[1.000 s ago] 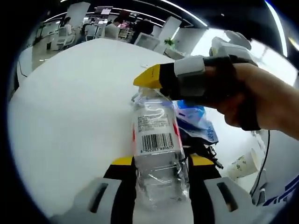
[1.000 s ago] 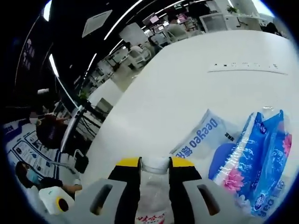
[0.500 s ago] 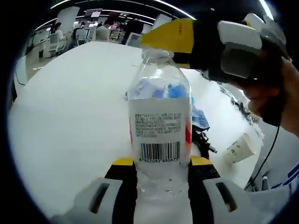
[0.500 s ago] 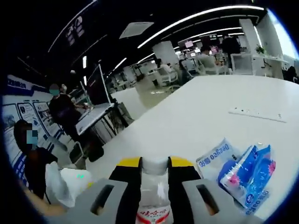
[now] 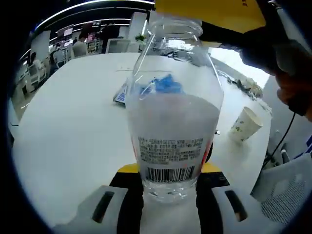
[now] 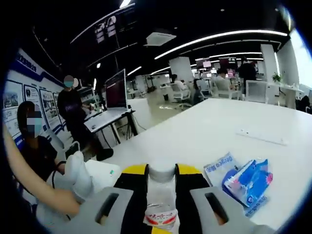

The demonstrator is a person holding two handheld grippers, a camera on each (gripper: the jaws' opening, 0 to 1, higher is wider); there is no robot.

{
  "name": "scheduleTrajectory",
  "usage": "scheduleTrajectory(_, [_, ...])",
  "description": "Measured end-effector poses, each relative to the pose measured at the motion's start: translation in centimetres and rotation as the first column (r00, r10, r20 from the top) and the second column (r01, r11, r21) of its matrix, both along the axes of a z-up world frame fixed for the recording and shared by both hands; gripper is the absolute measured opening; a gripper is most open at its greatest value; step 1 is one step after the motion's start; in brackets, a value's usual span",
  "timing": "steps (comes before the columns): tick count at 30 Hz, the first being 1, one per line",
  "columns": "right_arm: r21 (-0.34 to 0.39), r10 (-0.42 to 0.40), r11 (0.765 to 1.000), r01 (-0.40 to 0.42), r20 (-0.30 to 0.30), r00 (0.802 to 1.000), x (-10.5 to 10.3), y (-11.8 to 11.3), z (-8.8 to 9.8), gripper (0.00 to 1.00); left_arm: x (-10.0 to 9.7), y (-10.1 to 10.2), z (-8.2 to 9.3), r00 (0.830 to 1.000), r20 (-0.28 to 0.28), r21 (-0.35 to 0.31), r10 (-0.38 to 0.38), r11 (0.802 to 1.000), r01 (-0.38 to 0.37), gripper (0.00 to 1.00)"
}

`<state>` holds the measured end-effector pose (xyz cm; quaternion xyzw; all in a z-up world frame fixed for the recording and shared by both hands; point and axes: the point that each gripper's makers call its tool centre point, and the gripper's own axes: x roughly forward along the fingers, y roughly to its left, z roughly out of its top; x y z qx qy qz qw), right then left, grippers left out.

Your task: Arrange the tabletop items into an orderly group along one side of the table until the central work area is clear of visible clutter.

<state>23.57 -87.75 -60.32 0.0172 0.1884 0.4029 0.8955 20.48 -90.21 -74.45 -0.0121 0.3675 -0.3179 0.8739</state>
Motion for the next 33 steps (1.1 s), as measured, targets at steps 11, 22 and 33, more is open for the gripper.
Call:
scheduleTrajectory(11, [-0.027, 0.022, 0.999, -0.021, 0.049, 0.999, -1.8, -0.4, 0.5, 0.17, -0.6, 0.2, 0.1, 0.992, 0.053, 0.081, -0.116, 0.99, 0.112, 0.38])
scheduleTrajectory(22, [0.107, 0.112, 0.986, -0.132, 0.17, 0.979, -3.1, -0.3, 6.6, 0.18, 0.2, -0.6, 6.3, 0.877, 0.269, 0.041, -0.398, 0.915, 0.402, 0.38])
scheduleTrajectory(33, [0.123, 0.459, 0.858, -0.499, 0.255, 0.851, -6.1, 0.7, 9.6, 0.28, -3.8, -1.5, 10.1, 0.711, 0.312, -0.029, -0.63, 0.742, 0.67, 0.38])
